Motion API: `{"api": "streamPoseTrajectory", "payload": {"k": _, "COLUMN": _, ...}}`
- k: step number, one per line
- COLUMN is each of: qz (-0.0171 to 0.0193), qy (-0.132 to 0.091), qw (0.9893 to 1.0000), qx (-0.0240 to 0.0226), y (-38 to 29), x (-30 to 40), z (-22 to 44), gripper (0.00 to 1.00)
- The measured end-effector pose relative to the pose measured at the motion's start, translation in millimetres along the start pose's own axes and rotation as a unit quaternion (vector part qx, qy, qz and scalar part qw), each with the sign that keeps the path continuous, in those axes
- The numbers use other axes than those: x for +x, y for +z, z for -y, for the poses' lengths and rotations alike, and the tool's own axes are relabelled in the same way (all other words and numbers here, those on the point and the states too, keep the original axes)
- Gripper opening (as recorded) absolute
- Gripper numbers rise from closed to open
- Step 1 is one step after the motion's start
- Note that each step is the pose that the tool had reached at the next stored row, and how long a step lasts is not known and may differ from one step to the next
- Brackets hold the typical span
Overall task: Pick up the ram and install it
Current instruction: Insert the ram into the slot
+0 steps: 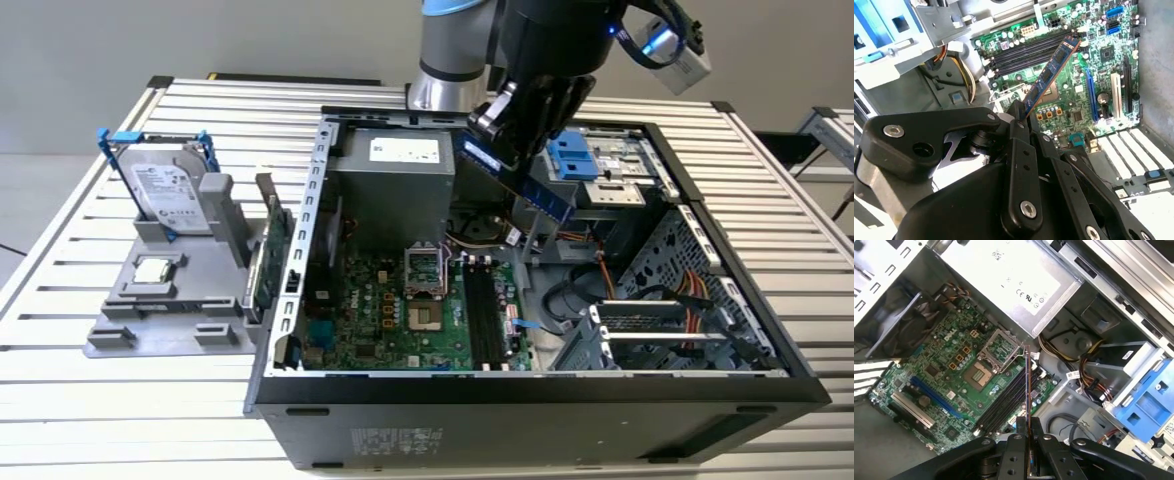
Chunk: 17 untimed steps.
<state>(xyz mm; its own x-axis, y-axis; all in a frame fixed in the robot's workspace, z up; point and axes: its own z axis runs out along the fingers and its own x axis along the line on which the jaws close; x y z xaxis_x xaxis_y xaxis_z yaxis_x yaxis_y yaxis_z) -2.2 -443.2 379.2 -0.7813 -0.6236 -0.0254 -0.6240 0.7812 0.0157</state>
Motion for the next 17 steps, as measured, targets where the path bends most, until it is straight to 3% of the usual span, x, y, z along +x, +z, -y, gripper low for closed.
{"api": "streamPoseTrajectory", "payload": {"k": 8, "qz": 0.0004, "qy": 0.032, "qw": 0.9995, "qx": 0.0008, "y": 0.0, "x": -0.4, "z": 0.3, "gripper": 0.00}}
{"api": "streamPoseTrajectory", "payload": {"k": 17, "qz": 0.0010, "qy": 0.068, "qw": 0.9977, "qx": 0.0017, "y": 0.0, "x": -0.8, "z": 0.7, "gripper": 0.00}}
